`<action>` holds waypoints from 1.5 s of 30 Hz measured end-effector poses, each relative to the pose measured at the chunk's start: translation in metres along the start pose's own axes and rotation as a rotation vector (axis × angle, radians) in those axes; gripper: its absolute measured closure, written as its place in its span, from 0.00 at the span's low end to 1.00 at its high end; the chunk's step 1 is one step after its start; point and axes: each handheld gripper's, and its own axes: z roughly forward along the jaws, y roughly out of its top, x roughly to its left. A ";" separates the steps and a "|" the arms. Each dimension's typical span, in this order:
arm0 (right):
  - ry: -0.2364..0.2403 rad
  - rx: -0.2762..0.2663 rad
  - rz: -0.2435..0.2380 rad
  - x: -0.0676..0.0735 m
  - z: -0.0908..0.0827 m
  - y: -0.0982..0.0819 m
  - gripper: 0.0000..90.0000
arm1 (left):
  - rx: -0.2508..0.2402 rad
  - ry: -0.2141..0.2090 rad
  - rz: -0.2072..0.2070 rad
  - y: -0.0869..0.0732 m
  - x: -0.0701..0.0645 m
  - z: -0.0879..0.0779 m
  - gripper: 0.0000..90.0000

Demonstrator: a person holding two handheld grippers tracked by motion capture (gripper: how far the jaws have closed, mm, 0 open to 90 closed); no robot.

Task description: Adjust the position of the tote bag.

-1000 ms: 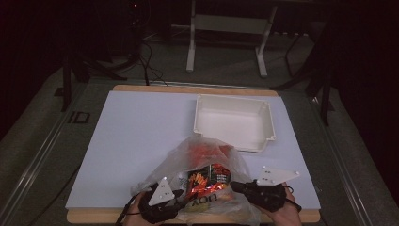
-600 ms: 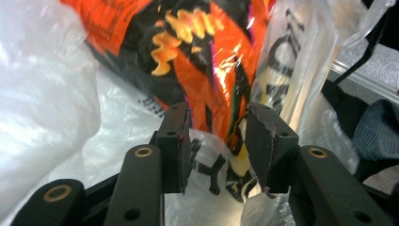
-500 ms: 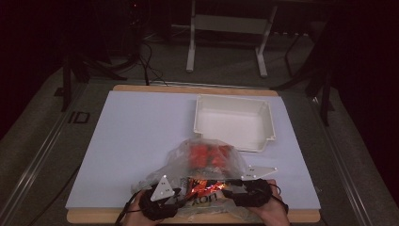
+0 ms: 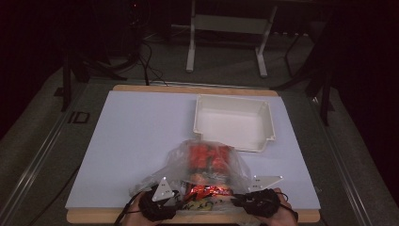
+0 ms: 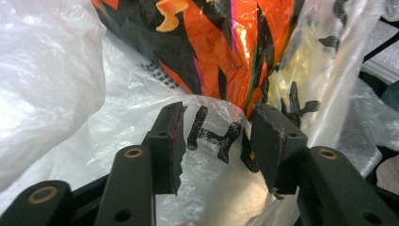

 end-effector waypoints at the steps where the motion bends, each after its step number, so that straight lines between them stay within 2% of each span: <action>1: 0.003 0.002 -0.003 0.000 -0.001 -0.002 0.90 | 0.002 -0.001 -0.001 0.000 0.000 0.001 0.63; 6: 0.032 0.026 -0.003 -0.002 -0.003 -0.012 0.94 | 0.020 0.003 0.009 -0.001 0.001 0.002 0.71; 13: 0.053 0.063 -0.009 -0.005 -0.001 -0.024 0.94 | 0.044 -0.022 0.027 -0.005 0.001 0.001 0.84; 17: 0.048 0.096 -0.006 -0.008 0.003 -0.027 0.95 | 0.050 -0.024 -0.001 -0.011 0.006 -0.001 0.90; 23: 0.042 0.104 0.013 -0.012 0.005 -0.029 0.97 | 0.049 -0.017 -0.041 -0.014 0.012 -0.002 0.95; 29: 0.029 0.105 0.046 -0.018 0.005 -0.029 0.97 | 0.050 -0.022 -0.036 -0.017 0.018 -0.003 0.95; 33: 0.020 0.095 0.061 -0.020 0.004 -0.029 0.97 | 0.051 0.007 -0.044 -0.020 0.023 -0.006 0.96; 35: 0.019 0.087 0.072 -0.022 0.004 -0.028 0.97 | 0.056 0.052 -0.040 -0.018 0.026 -0.006 0.97; 42: -0.032 0.106 0.085 -0.025 0.008 -0.022 0.97 | 0.058 0.095 -0.048 -0.011 0.035 0.000 0.96; 45: -0.040 0.101 0.096 -0.028 0.009 -0.021 0.97 | 0.056 0.103 -0.050 -0.009 0.038 0.001 0.95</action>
